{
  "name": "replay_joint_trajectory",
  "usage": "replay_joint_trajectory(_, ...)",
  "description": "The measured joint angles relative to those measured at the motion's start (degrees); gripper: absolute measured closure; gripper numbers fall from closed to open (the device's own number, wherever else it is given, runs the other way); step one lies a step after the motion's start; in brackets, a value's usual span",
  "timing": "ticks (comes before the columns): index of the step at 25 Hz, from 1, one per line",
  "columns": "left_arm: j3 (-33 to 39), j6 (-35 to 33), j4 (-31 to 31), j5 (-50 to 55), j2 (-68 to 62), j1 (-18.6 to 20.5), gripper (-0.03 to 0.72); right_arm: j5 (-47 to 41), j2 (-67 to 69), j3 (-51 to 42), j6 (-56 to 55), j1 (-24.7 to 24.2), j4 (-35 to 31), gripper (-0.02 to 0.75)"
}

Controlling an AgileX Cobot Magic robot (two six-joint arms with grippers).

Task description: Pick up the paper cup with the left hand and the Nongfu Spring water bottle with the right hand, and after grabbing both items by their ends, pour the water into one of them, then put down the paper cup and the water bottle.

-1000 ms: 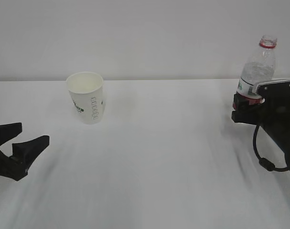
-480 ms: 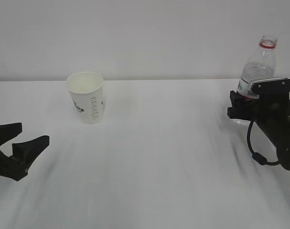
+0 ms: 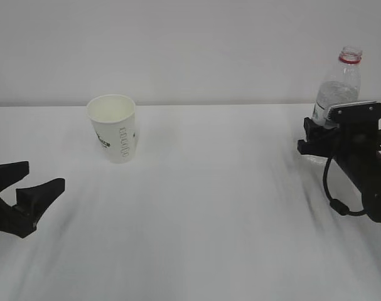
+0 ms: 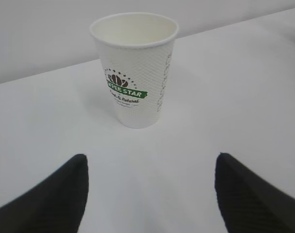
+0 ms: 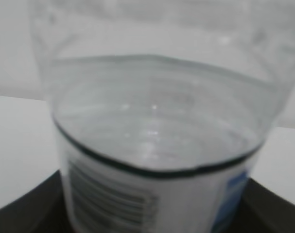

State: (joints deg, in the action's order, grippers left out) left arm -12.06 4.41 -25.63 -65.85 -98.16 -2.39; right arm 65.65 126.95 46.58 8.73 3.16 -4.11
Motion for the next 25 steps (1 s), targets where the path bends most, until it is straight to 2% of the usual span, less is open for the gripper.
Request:
replay_joint_trajectory(12,0.0,0.0,0.0,0.0,0.0,0.0,0.1,0.24,0.0,-0.56,0.57,0.0,2.21,0.253)
replay_joint_trajectory(25,0.0,0.0,0.0,0.0,0.0,0.0,0.1,-3.64,-9.47,-11.03,0.76,0.0,6.7,0.253)
